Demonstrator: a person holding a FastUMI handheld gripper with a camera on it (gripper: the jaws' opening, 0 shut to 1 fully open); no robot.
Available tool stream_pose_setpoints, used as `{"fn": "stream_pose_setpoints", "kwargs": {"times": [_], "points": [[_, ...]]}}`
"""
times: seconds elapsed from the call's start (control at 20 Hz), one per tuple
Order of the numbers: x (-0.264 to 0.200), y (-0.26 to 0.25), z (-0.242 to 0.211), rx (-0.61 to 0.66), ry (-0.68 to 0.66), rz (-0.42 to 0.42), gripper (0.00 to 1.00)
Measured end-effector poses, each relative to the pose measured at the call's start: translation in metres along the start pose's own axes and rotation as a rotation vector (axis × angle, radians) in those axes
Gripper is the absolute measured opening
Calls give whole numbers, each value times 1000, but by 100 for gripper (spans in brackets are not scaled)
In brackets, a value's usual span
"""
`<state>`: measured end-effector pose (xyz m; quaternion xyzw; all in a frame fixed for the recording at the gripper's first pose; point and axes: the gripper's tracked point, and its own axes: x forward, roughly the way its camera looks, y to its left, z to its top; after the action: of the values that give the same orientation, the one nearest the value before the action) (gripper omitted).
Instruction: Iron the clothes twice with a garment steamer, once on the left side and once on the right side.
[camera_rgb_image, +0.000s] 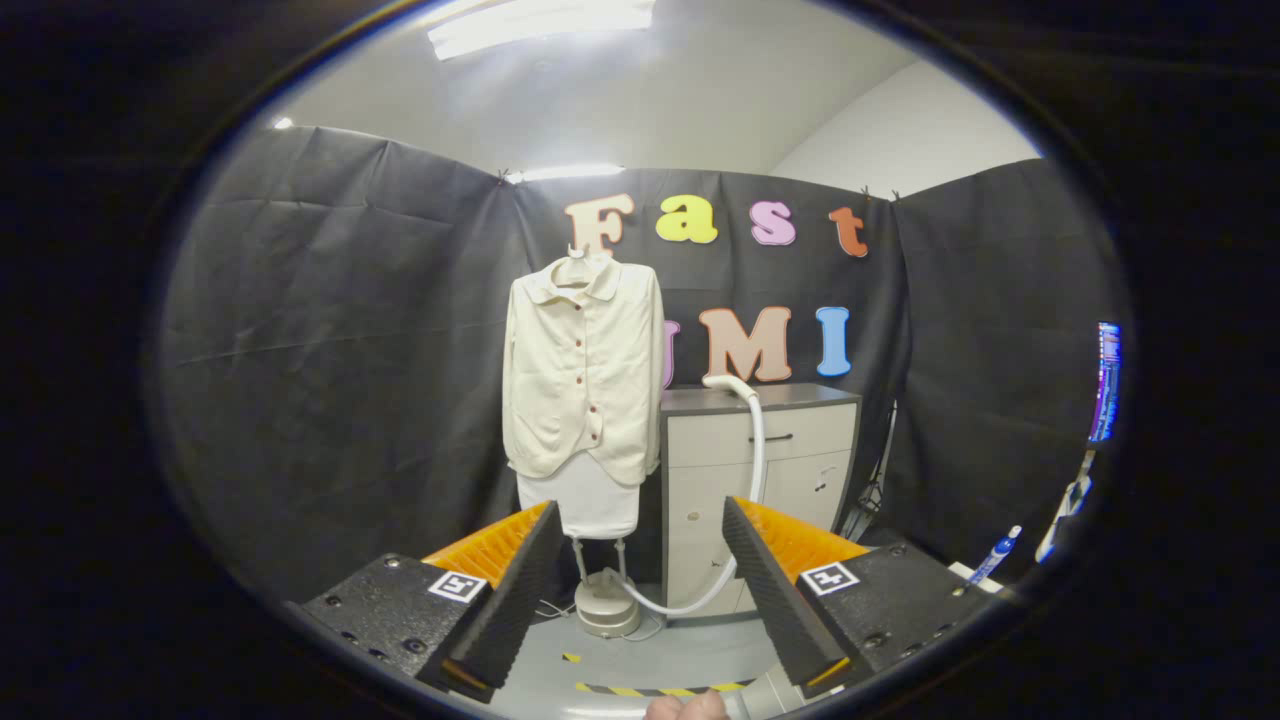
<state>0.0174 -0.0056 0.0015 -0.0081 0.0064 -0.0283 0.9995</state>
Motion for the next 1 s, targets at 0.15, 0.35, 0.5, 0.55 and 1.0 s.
{"fn": "stream_pose_setpoints", "kwargs": {"times": [0.15, 0.35, 0.5, 0.55, 1.0], "points": [[5, 4, -2, -12, 9, -7, 98], [21, 19, 0, -23, 9, 1, 98], [35, 29, -2, -35, 17, 2, 98], [42, 31, -2, -40, 21, 0, 98], [96, 43, -2, -73, 30, -50, 99]]}}
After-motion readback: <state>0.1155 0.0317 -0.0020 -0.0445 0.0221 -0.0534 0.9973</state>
